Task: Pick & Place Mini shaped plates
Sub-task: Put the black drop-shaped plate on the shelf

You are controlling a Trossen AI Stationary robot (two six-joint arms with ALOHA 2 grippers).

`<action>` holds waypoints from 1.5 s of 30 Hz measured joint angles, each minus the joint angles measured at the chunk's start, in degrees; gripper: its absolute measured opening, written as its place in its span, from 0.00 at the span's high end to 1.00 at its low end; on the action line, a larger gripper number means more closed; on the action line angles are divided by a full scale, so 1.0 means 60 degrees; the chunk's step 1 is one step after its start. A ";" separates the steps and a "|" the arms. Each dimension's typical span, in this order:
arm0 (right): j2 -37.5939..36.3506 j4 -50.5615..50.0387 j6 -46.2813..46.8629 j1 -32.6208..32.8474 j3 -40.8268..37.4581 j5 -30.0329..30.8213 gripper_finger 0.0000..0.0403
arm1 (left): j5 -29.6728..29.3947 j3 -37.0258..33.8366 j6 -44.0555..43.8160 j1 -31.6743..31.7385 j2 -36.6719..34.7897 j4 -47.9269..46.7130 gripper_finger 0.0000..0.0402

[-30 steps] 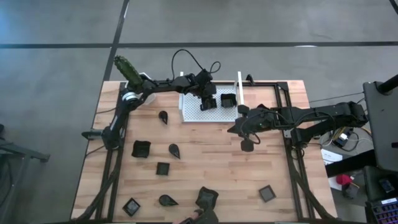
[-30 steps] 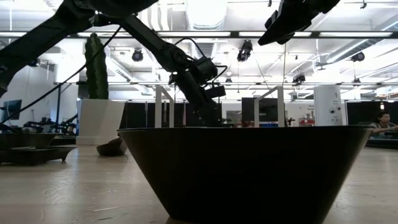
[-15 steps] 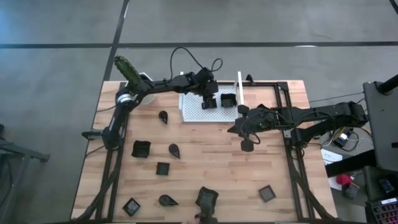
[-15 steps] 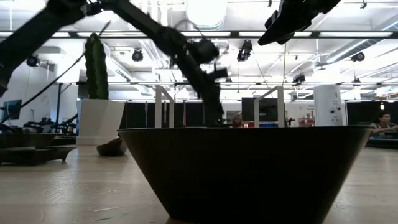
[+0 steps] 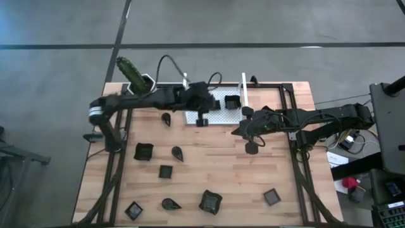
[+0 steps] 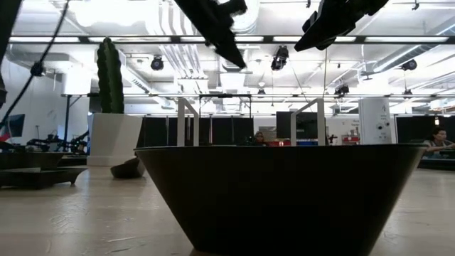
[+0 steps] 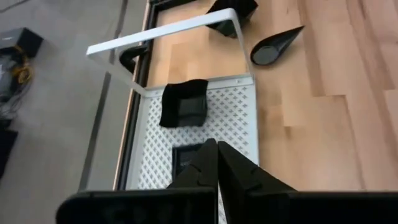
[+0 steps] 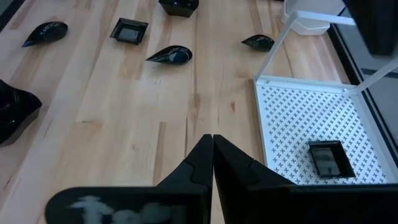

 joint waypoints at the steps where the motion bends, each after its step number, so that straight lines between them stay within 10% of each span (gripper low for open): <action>1: -0.0002 -0.0005 0.0000 0.0003 0.0000 0.0000 0.98 | -0.0278 -0.0214 -0.0255 -0.0211 -0.0221 -0.0072 0.99; 18: -0.0009 -0.0011 0.0000 0.0007 0.0000 -0.0003 0.98 | -0.1134 -0.4954 -0.3339 -0.3231 -0.3803 -0.0257 1.00; 45: -0.0015 0.0007 0.0040 0.0007 0.0000 -0.0004 0.98 | 0.0895 -0.7782 -0.4533 -0.4542 -0.3892 0.0699 0.97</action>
